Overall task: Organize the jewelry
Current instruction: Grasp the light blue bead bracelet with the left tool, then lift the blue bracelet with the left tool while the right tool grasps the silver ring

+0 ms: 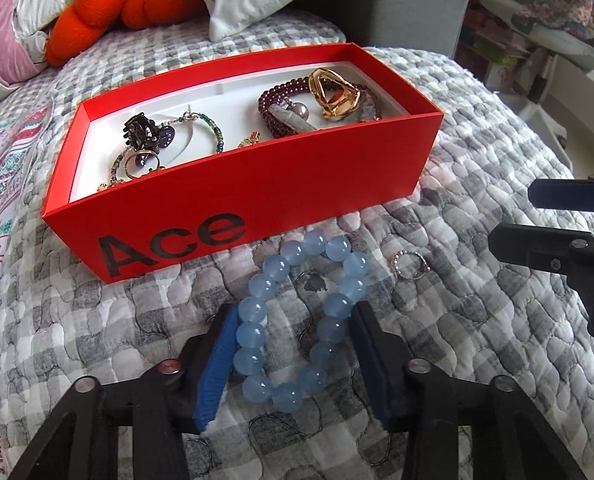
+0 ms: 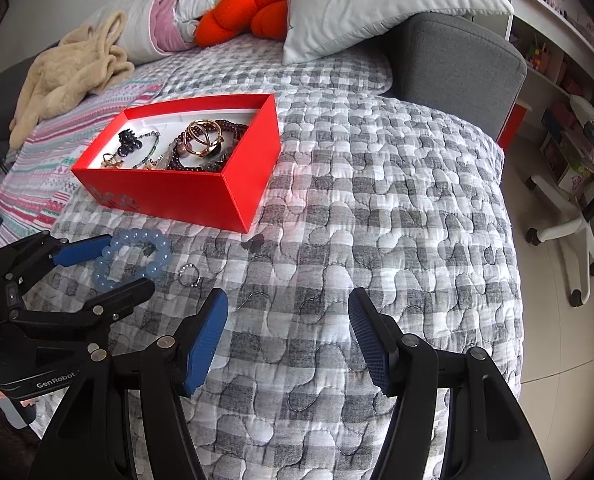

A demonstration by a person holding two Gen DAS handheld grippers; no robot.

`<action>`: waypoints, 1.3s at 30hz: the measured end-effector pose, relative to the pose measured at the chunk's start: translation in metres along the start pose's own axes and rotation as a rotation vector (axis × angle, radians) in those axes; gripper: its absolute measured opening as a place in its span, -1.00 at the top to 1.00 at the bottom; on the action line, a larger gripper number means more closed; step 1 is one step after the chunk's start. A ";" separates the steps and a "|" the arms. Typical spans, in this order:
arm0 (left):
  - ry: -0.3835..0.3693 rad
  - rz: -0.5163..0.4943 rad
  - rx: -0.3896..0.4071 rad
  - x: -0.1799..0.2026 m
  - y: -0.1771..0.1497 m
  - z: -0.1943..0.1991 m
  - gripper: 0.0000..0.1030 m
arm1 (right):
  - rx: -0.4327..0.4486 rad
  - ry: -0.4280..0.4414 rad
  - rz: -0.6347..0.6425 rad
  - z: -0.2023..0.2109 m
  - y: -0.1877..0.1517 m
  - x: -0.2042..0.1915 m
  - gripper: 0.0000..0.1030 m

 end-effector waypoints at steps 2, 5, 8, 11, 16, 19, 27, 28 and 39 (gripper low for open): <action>-0.002 0.014 -0.004 -0.003 -0.001 0.001 0.44 | -0.003 0.000 0.003 -0.001 -0.001 -0.002 -0.27; -0.019 0.047 -0.005 -0.008 -0.003 0.003 0.55 | -0.008 -0.002 0.009 -0.004 -0.002 -0.006 -0.27; -0.023 0.061 -0.001 -0.010 -0.004 0.006 0.55 | -0.014 -0.003 0.015 -0.007 -0.004 -0.010 -0.27; -0.022 0.064 0.010 -0.011 -0.004 0.011 0.69 | -0.019 0.000 0.022 -0.012 -0.005 -0.018 -0.27; -0.021 0.075 0.027 -0.019 -0.004 0.021 1.00 | -0.037 0.012 0.041 -0.020 -0.008 -0.032 -0.27; -0.029 0.096 0.010 -0.024 -0.011 0.019 1.00 | -0.051 0.005 0.071 -0.029 -0.012 -0.041 -0.28; -0.042 0.132 0.000 -0.033 -0.016 0.013 0.36 | -0.014 -0.017 0.114 -0.038 -0.007 -0.055 -0.28; -0.058 0.139 -0.011 -0.031 -0.017 0.010 0.36 | -0.011 -0.017 0.114 -0.039 -0.006 -0.056 -0.28; 0.015 0.079 -0.026 -0.024 -0.014 0.005 0.74 | 0.028 0.011 0.160 -0.046 -0.003 -0.075 0.18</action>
Point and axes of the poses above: each gripper's, at about its wrist camera, not at the fingertips, and z roughly against the way its jaws point, x to its right, y to its top, the point moved 10 cm from there along -z, roughly the way its jaws point, and after that the axes turned 13 degrees about -z, right-handed, at the moved point
